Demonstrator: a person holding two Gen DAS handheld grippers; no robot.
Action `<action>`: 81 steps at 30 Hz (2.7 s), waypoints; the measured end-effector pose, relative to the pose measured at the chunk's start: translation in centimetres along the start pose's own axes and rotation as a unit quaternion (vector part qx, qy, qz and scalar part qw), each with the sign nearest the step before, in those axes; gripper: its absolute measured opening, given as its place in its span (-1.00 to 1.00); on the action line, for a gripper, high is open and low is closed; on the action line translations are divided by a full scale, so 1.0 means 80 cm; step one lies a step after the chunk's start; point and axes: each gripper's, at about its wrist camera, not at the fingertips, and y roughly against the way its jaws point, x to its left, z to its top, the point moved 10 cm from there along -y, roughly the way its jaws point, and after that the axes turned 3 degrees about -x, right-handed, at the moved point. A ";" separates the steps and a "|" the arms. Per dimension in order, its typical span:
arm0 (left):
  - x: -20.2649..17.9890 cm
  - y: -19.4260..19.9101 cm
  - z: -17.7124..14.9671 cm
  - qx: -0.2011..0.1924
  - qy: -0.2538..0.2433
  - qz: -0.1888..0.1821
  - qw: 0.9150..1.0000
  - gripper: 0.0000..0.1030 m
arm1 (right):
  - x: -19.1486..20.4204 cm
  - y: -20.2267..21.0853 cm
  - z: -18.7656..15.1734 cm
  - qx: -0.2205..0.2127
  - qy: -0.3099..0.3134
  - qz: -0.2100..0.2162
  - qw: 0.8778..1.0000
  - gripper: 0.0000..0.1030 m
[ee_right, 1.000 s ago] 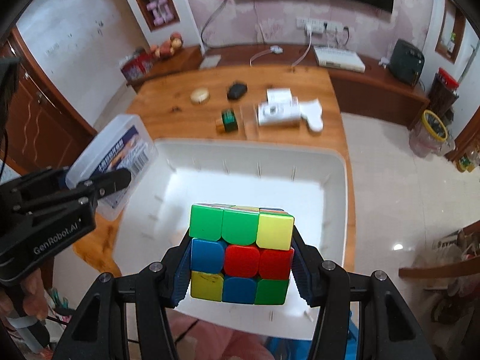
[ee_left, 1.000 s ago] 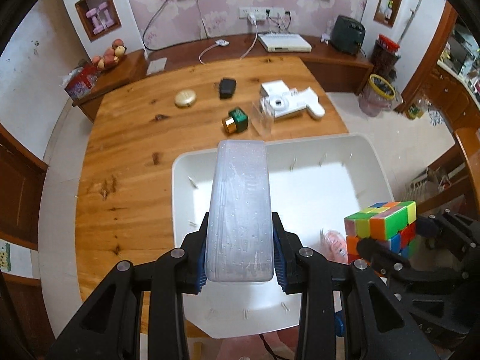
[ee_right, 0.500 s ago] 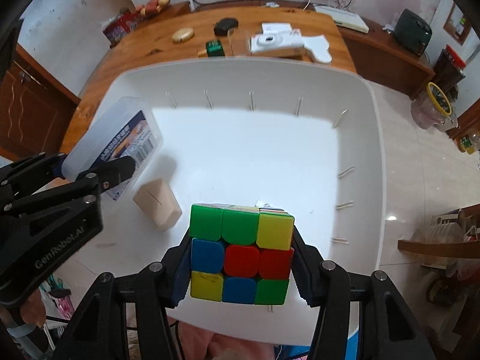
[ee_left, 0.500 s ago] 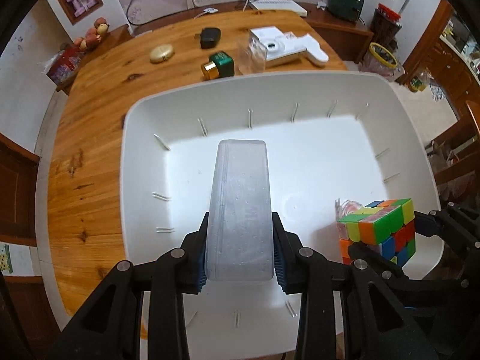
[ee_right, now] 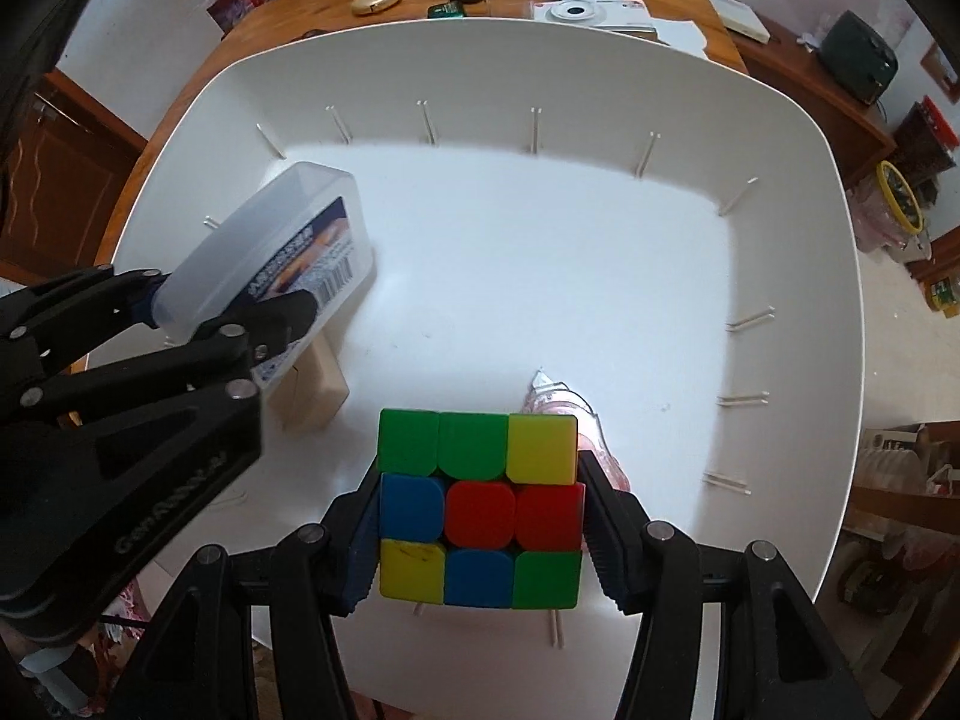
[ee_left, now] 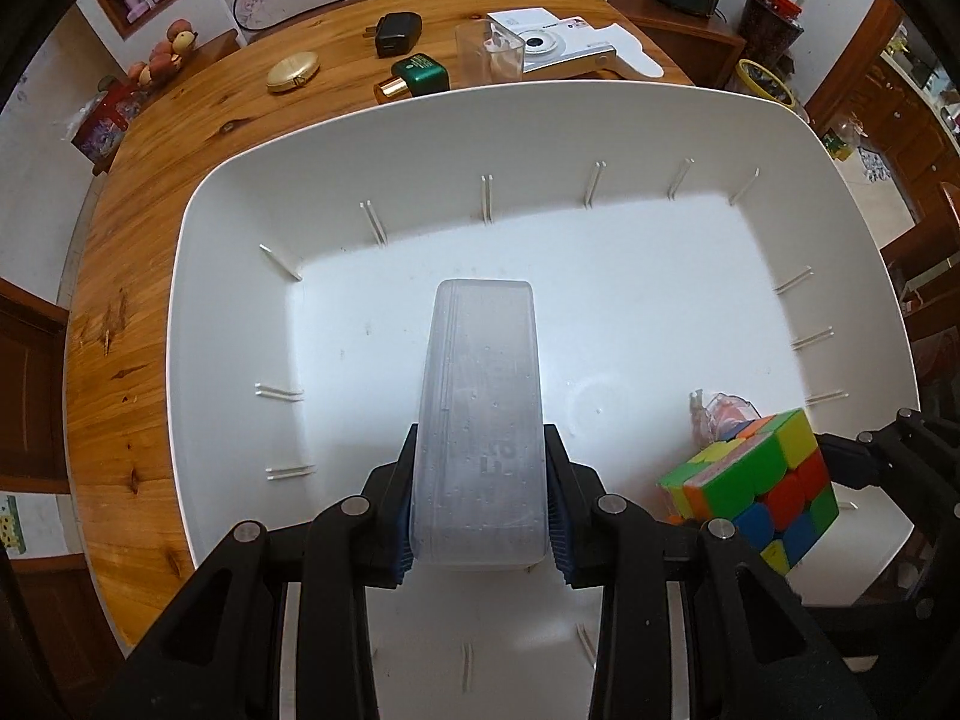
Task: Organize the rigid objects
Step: 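Carry the clear box and Rubik's cube over the tray and lower them, then lift the left tool out of the tray while the right tool also withdraws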
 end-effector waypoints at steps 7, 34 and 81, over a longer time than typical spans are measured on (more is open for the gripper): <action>0.001 -0.002 0.002 0.005 0.002 0.002 1.000 -0.26 | 0.009 0.002 -0.005 0.004 0.009 0.018 1.000 0.27; 0.005 0.071 0.041 -0.062 -0.011 0.048 0.997 0.38 | 0.006 0.062 0.018 -0.056 -0.001 0.042 0.998 0.27; 0.060 0.104 0.229 -0.086 -0.163 -0.031 0.982 0.43 | -0.064 0.212 0.256 -0.206 -0.055 -0.026 0.977 0.46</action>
